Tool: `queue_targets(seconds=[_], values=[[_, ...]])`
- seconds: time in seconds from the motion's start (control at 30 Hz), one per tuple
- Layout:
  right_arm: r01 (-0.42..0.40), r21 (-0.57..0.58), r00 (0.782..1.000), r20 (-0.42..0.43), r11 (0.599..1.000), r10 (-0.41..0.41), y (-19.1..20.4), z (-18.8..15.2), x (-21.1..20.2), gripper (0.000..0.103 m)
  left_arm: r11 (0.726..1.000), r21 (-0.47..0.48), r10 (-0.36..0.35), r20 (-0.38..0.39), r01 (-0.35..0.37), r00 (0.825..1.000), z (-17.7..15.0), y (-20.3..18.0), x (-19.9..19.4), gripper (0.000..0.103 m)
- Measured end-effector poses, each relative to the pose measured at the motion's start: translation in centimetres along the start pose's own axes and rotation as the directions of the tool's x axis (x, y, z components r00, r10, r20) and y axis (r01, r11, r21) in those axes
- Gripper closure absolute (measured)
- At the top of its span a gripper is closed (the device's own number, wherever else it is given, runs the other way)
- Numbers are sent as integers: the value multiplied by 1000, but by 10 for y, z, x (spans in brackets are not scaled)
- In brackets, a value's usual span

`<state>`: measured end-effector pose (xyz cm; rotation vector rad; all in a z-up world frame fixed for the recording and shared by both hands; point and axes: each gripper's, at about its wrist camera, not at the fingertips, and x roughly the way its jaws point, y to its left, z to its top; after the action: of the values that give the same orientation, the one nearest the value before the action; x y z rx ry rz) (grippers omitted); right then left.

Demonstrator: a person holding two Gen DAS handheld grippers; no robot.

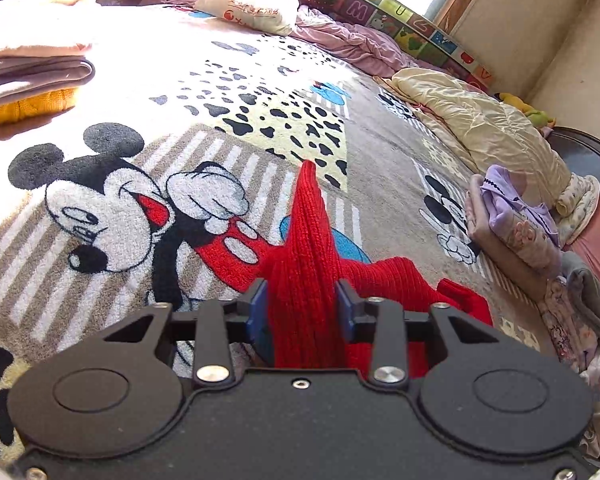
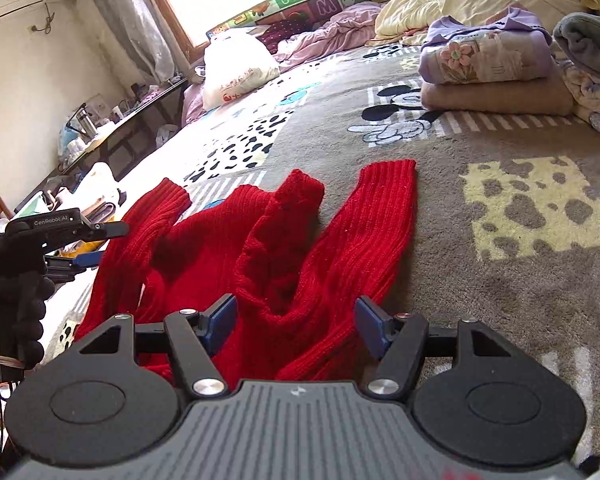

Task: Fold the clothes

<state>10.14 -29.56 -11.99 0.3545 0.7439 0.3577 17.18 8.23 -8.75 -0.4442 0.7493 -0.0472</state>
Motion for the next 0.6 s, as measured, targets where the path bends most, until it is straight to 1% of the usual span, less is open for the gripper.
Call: queue_targets(seconds=[0.07,0.17,0.23,0.3,0.37,0.4,0.43,0.47,0.5,0.53,0.57,0.6], values=[[21,30,1000,-22,999,-20,-11,-9,9,37,1000,-17,13,23,-13,1000,-3,16,-13,92],[27,90,999,-42,996,-23,-30,-26,12,36,995,-72,81,83,-75,993,-13,47,-44,93],[-7,127,1000,-15,992,9,-41,-35,7,36,980,-138,150,61,-141,987,-25,73,-60,93],[-24,151,1000,0,988,24,-46,-38,3,36,955,-206,221,21,-212,975,-38,101,-76,93],[-20,158,1000,2,987,20,-46,-38,1,36,924,-245,298,-26,-295,954,-50,118,-86,92],[-15,155,1000,2,988,15,-44,-37,1,36,912,-253,327,-31,-324,944,-54,122,-91,91],[-9,150,1000,5,989,9,-42,-36,1,36,908,-250,342,-23,-337,939,-56,122,-96,90],[-7,149,1000,8,989,5,-40,-36,0,35,908,-245,350,-2,-340,937,-56,121,-102,83],[-6,149,1000,9,989,5,-39,-35,0,35,913,-235,347,24,-332,938,-53,116,-106,78],[-7,149,1000,12,989,6,-38,-33,-1,35,921,-223,338,51,-319,940,-50,111,-109,78],[-8,147,1000,18,989,5,-37,-30,-2,35,934,-203,314,71,-295,947,-44,103,-109,77],[-8,145,1000,23,989,5,-36,-27,-3,35,949,-182,276,81,-258,958,-38,94,-106,73]])
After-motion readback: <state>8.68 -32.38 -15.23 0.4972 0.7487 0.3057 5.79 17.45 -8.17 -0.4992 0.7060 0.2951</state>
